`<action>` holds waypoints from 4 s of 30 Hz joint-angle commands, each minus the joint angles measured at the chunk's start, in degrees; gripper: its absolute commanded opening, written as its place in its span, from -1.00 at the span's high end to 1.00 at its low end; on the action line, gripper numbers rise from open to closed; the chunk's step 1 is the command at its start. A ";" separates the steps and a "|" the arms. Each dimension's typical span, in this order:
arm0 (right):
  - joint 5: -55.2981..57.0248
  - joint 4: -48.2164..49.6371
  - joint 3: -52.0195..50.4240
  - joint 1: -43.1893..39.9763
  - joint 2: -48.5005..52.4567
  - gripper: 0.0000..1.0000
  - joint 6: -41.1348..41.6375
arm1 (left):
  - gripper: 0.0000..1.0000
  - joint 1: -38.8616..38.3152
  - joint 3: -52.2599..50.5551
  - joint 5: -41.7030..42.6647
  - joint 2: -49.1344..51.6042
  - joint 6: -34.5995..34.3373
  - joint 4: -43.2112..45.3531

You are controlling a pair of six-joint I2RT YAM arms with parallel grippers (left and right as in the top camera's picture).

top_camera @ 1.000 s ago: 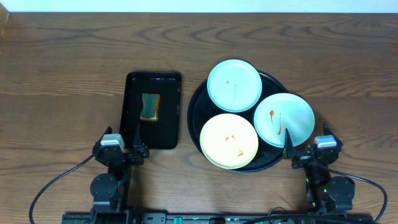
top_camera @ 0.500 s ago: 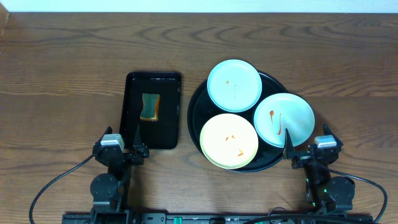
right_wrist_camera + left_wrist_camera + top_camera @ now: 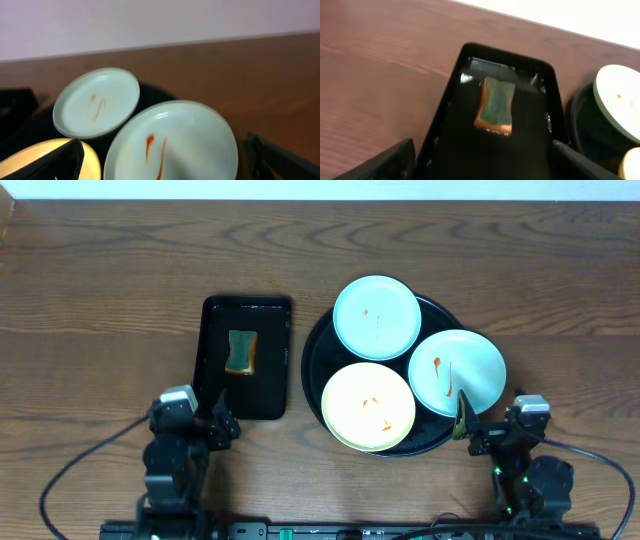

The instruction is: Clean dirty plates on tray and stack at the side

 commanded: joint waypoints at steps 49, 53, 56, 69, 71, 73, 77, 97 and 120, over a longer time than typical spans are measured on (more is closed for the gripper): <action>-18.67 -32.35 43.50 6.91 56.28 -0.73 1.81 | -0.45 -1.73 46.03 1.84 74.79 5.31 -7.50; -18.67 -32.30 43.50 6.91 56.28 -0.74 1.81 | -0.40 -2.93 46.03 1.84 79.84 5.97 -5.81; -18.67 -32.28 43.50 6.91 56.28 -0.72 1.81 | -0.34 -3.50 46.03 1.84 82.75 5.99 -5.35; -18.67 -32.24 43.50 6.91 56.28 -0.68 1.81 | 0.85 -3.69 46.01 2.51 87.14 5.55 -5.64; -18.67 -32.24 43.50 6.91 56.28 -0.68 1.81 | 0.85 -3.69 46.01 2.51 86.93 5.55 -6.27; -18.67 -32.26 43.50 6.91 56.28 -0.68 1.81 | 0.85 -3.67 46.12 2.51 85.72 5.55 -7.04; -17.86 -32.26 43.50 6.91 56.28 -0.68 1.79 | 0.85 -3.67 47.78 2.51 79.56 4.98 -9.60; -17.86 -34.97 43.15 6.91 57.88 -0.71 1.81 | 0.85 -3.69 45.99 3.39 84.15 -1.20 -10.99; -19.32 -30.32 42.25 11.93 82.38 0.07 7.67 | 0.85 -3.69 46.12 9.66 72.83 -1.20 -14.05</action>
